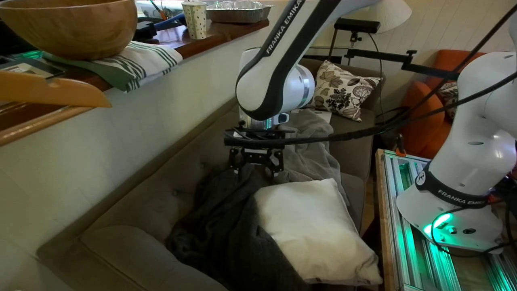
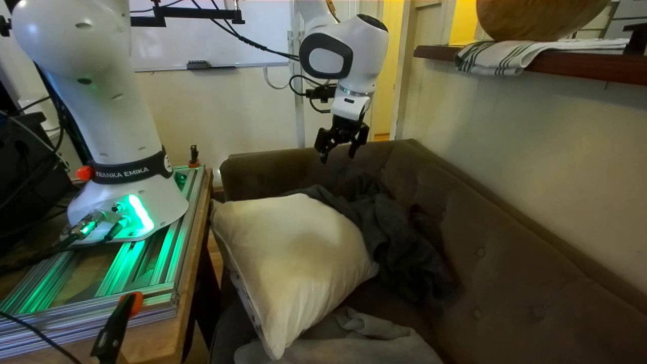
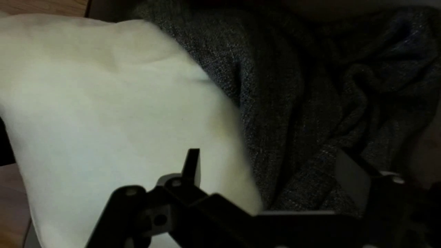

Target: Shift the pillow to the right

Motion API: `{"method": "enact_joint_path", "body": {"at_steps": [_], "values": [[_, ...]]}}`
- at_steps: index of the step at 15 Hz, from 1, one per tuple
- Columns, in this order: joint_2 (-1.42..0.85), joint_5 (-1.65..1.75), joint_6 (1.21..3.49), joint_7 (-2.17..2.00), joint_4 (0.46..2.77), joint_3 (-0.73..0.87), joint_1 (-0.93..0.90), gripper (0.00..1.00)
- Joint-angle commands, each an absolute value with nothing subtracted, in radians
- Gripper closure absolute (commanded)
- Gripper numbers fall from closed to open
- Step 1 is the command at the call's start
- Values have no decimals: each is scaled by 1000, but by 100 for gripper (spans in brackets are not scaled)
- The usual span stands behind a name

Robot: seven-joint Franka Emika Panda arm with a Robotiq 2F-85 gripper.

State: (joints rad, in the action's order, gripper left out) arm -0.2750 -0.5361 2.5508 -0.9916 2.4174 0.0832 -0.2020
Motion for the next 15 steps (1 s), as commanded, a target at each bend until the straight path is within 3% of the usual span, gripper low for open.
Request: {"method": "enact_joint_path", "body": {"at_steps": [1, 6, 15], "values": [[-269, -514, 2554, -1010, 2420, 38, -157, 0], [-292, -462, 2630, -1064, 2438, 65, -157, 0], [-404, -686, 2701, -685, 2470, 52, 173, 0]]}}
